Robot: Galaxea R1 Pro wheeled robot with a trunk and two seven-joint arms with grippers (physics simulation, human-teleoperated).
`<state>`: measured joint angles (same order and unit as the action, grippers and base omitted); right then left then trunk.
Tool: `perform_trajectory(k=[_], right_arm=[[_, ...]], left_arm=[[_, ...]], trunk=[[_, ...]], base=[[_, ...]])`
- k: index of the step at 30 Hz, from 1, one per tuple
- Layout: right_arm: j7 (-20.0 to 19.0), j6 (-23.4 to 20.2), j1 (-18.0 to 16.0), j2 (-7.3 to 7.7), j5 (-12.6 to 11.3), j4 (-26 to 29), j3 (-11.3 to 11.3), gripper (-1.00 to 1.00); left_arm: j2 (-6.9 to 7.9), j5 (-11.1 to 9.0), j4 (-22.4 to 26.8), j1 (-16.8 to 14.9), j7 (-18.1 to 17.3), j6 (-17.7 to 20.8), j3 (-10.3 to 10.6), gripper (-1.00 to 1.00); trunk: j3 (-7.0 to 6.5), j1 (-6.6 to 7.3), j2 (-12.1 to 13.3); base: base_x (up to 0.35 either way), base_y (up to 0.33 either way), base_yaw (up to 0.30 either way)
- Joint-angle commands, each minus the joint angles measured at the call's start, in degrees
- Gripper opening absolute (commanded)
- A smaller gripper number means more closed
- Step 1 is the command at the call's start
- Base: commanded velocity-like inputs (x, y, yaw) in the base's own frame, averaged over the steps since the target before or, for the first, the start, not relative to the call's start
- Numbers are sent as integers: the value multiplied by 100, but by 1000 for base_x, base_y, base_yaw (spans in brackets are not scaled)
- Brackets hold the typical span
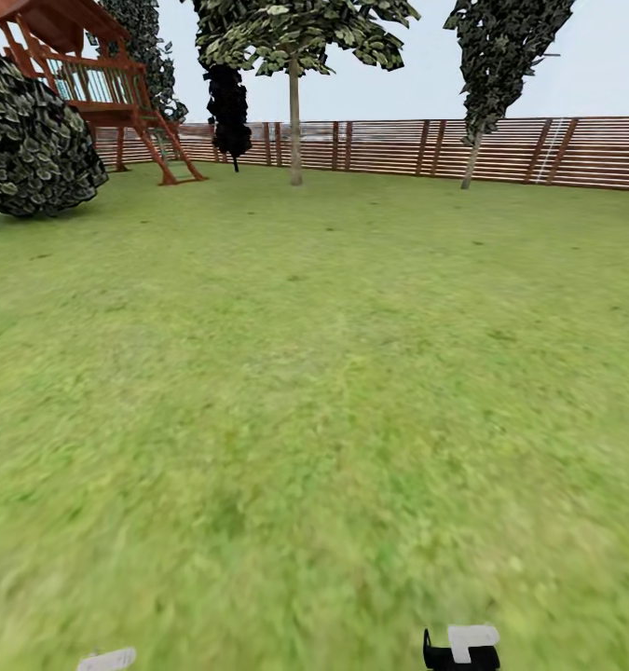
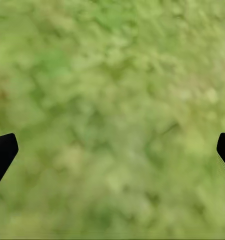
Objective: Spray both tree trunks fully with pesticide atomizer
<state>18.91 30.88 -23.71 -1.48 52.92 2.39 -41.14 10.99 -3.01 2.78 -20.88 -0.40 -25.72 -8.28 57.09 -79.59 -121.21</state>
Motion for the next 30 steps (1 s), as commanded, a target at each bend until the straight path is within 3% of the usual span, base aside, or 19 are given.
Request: perform_trajectory(k=[1, 30], right_arm=[[34, 5, -2, -1, 61, -2, -35, 100], [25, 21, -2, 24, 70, 6, -35, 100]], left_arm=[[0, -30, -5, -3, -4, -15, 2, -100], [3, -32, -5, -3, -4, -38, 0, -100]], trunk=[[5, -3, -2], [5, -3, -2]], base=[[338, 0, 0], [338, 0, 0]])
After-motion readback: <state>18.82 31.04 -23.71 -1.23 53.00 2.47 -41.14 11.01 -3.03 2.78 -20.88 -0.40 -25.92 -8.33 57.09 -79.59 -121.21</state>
